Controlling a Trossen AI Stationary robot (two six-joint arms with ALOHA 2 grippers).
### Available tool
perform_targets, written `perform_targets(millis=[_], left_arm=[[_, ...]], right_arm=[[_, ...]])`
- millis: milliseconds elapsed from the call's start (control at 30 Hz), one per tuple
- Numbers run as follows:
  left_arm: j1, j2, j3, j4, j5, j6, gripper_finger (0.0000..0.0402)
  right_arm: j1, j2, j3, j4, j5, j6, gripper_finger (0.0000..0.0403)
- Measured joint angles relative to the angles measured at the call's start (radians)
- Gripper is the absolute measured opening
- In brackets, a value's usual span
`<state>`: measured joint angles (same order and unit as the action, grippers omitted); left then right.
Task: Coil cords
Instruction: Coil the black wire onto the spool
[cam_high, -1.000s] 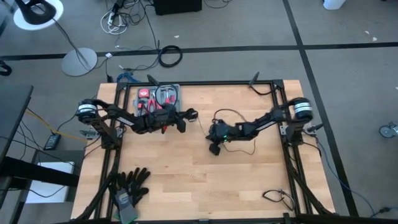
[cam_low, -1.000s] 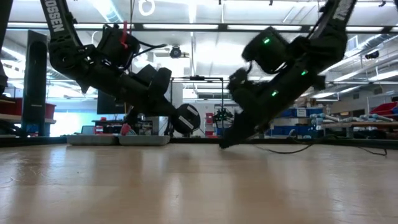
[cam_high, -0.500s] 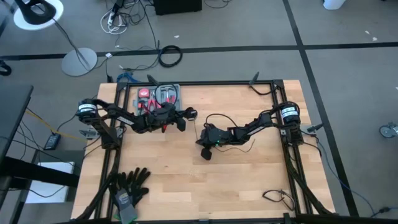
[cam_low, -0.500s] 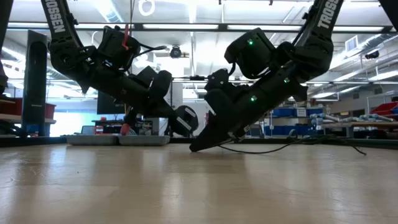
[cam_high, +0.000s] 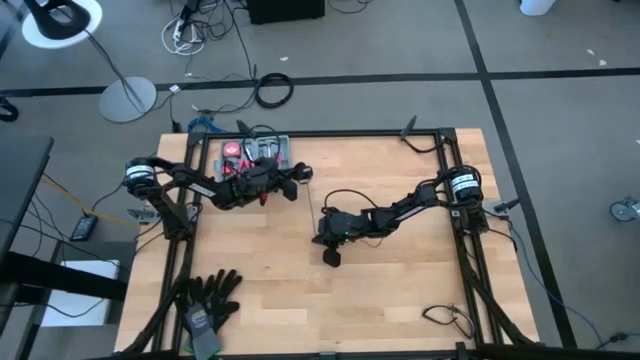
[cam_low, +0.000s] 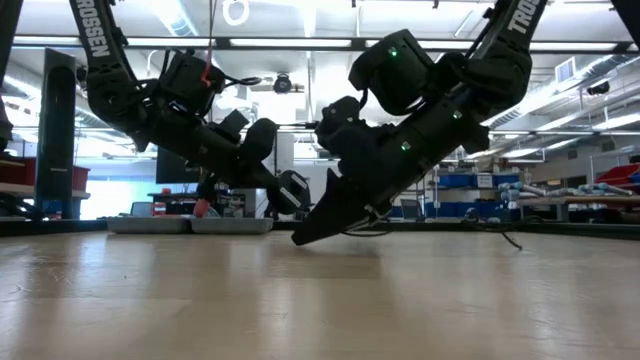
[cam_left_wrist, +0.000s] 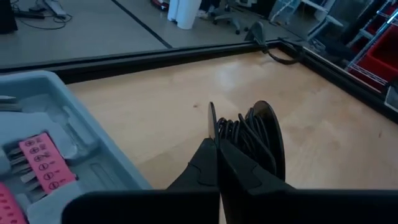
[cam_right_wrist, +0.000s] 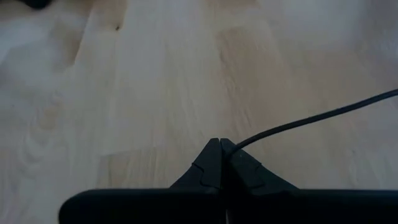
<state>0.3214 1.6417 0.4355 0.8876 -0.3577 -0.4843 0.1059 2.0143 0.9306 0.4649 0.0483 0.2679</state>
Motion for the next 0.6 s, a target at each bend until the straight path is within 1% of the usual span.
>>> perform_targets(millis=[67, 167, 333, 500, 600], left_arm=[[0.001, 0.000, 0.000, 0.000, 0.002, -0.014, 0.0000], [0.001, 0.000, 0.000, 0.000, 0.033, -0.018, 0.0000], [-0.005, 0.000, 0.000, -0.005, 0.049, -0.018, 0.0000], [-0.008, 0.000, 0.000, -0.050, 0.061, -0.018, 0.0000], [-0.008, 0.000, 0.000, -0.068, 0.105, -0.016, 0.0000]], right_arm=[[0.000, -0.001, 0.000, 0.000, 0.000, -0.008, 0.0000], [-0.002, -0.001, 0.000, 0.006, 0.001, -0.027, 0.0000], [-0.023, -0.003, 0.004, 0.080, -0.009, -0.070, 0.0000], [-0.045, -0.004, 0.070, 0.076, -0.058, -0.155, 0.0000], [-0.066, -0.005, 0.119, 0.043, -0.075, -0.216, 0.0000]])
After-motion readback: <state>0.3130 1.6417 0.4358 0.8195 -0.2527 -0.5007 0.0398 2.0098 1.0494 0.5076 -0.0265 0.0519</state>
